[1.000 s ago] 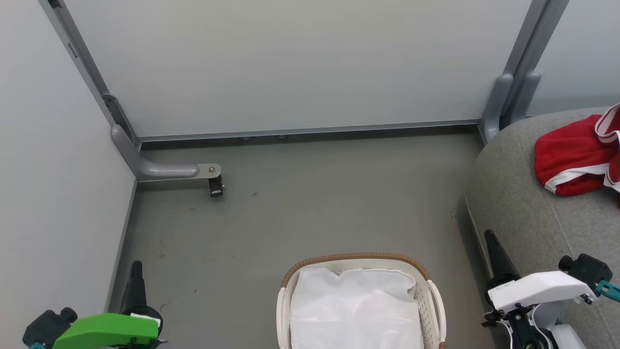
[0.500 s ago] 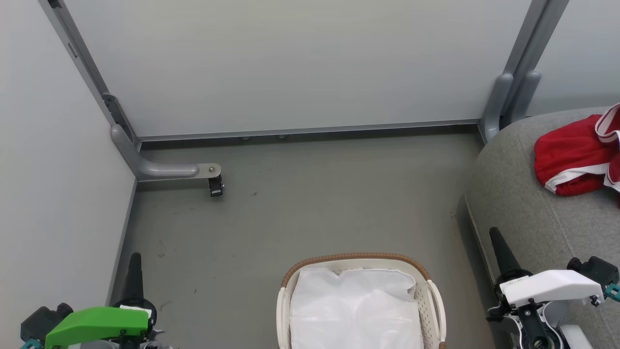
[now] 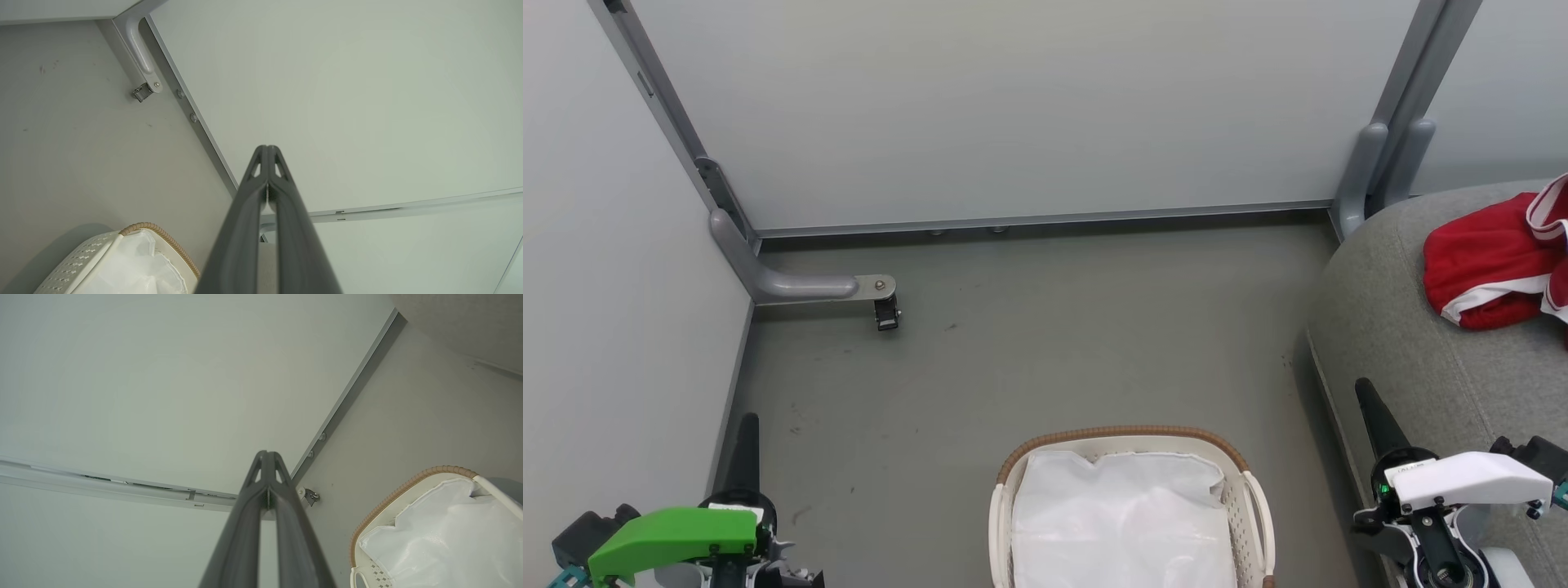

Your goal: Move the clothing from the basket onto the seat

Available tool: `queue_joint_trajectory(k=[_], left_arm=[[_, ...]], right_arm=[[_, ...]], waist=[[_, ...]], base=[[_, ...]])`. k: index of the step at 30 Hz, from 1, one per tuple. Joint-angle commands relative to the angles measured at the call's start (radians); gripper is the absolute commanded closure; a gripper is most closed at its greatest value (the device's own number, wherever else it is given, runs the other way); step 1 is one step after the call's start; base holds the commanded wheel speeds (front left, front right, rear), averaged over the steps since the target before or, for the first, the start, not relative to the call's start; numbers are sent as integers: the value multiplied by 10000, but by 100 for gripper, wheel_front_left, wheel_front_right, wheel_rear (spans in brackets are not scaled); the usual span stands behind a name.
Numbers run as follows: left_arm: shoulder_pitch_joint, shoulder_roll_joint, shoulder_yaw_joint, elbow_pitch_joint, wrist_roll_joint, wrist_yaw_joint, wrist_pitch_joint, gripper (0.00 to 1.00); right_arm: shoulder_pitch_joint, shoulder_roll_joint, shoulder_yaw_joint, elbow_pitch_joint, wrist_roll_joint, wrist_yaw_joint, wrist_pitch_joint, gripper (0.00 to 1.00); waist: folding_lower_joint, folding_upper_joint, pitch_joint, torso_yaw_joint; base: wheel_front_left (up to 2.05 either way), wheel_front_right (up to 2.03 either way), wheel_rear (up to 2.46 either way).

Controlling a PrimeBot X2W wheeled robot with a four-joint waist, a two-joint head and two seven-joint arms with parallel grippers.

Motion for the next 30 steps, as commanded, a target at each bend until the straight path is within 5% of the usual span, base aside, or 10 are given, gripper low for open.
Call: queue_joint_trajectory(k=[1,30], left_arm=[[-242,69,44,-92,-247,-65,59,100],[-558,82,228,-127,-2218,-80,649,100]], right_arm=[[-98,-58,-66,-115,253,-6,67,100],[-75,-75,-404,-316,2536,-8,659,100]], waist=[[0,76,1,0],[0,102,17,0]], base=[[0,0,0],[0,0,0]])
